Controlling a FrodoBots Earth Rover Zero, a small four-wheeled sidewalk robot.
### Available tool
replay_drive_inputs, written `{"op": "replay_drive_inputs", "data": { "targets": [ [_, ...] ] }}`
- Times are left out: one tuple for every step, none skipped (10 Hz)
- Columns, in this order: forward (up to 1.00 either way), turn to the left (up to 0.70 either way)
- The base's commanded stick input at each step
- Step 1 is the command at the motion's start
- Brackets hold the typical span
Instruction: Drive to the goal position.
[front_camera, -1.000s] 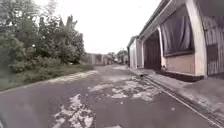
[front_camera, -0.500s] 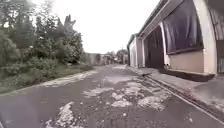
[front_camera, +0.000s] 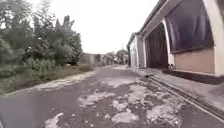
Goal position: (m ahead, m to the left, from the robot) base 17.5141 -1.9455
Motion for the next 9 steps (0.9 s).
{"op": "replay_drive_inputs", "data": {
  "targets": [
    [0.7, 0.0],
    [0.7, 0.0],
    [0.7, 0.0],
    [0.7, 0.0],
    [0.7, 0.0],
    [0.7, 0.0],
    [0.7, 0.0],
    [0.7, 0.0],
    [0.7, 0.0]
  ]
}}
